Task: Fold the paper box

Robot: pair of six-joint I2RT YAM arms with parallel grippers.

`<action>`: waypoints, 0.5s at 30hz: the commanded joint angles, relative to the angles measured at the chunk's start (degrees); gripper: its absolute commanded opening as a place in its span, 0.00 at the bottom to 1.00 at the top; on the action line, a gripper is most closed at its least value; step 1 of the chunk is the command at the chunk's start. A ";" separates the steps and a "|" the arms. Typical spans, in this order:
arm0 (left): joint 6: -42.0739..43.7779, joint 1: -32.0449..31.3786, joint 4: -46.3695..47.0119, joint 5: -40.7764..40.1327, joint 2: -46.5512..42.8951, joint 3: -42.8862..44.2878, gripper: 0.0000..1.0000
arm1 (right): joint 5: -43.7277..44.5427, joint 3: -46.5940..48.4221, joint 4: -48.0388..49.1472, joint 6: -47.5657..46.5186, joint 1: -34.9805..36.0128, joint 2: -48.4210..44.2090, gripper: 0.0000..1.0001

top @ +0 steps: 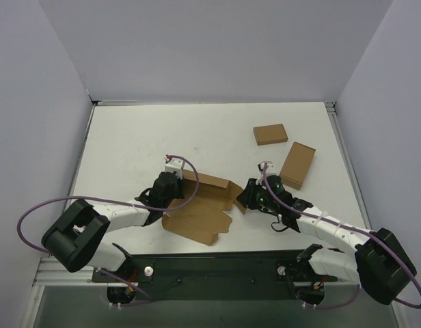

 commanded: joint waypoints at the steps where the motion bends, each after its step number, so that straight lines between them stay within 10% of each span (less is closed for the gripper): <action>1: -1.39 -0.04 -3.15 1.50 1.19 0.83 0.00 | 14.47 0.37 -4.44 5.45 6.53 -1.48 0.14; 15: -1.39 -0.83 -2.80 2.20 1.36 0.92 0.00 | 41.58 19.00 -24.67 15.65 24.99 15.04 0.15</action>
